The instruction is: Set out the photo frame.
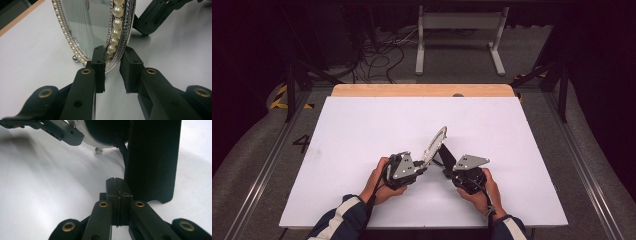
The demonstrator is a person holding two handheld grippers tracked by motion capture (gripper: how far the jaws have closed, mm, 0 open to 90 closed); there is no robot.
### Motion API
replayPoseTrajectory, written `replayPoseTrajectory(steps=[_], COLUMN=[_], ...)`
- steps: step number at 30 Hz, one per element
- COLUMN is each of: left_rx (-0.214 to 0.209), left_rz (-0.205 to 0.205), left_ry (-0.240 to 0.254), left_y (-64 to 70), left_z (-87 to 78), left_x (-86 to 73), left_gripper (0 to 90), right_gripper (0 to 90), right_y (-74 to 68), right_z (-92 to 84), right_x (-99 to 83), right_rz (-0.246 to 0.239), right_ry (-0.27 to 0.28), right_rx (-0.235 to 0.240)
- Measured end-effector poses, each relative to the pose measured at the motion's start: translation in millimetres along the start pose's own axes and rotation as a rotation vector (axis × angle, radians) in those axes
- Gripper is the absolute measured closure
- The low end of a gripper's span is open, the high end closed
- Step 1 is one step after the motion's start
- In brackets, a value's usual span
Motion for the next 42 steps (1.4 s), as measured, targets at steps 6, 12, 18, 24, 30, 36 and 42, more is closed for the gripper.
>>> replayPoseTrajectory(steps=[6,12,18,24,30,36,42], left_rx=[-0.009,-0.003,-0.005,-0.016,-0.012,-0.019,-0.036], left_rz=[-0.008,-0.008,-0.016,-0.032,-0.038,-0.054,-0.057], left_ry=[0.006,0.005,0.011,0.008,0.010,0.014,0.019], left_y=[3.0,5.4,6.0,6.7,7.2,7.4,8.0], left_z=[1.3,3.0,4.7,6.8,9.5,10.5,11.1], left_x=[1.4,2.5,3.2,2.4,3.0,2.8,2.8], left_gripper=[73.9,73.7,73.3,73.3,73.2,73.2,75.9], right_gripper=[90.0,90.0,90.0,90.0,90.0,90.0,90.0], right_y=[2.0,5.8,9.7,13.7,21.7,24.8,31.0], right_z=[1.4,3.1,3.9,3.4,3.9,4.2,5.5], right_x=[-1.4,-4.2,-6.2,-7.7,-9.6,-9.7,-10.0], right_rz=[0.003,0.006,0.015,0.025,0.047,0.045,0.049], right_ry=[-0.006,-0.012,-0.016,-0.017,-0.010,-0.010,0.001], right_rx=[-0.004,-0.009,-0.013,-0.024,-0.039,-0.047,-0.061])
Point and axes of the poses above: each handheld gripper's, and its own axes: z roughly forward along the jaws, x roughly out of its top, y roughly to its right, the point moved 8 cm from there along z, roughly forward along the jaws, and after that the axes turned 3 degrees about -z, right-handed, at the moved point
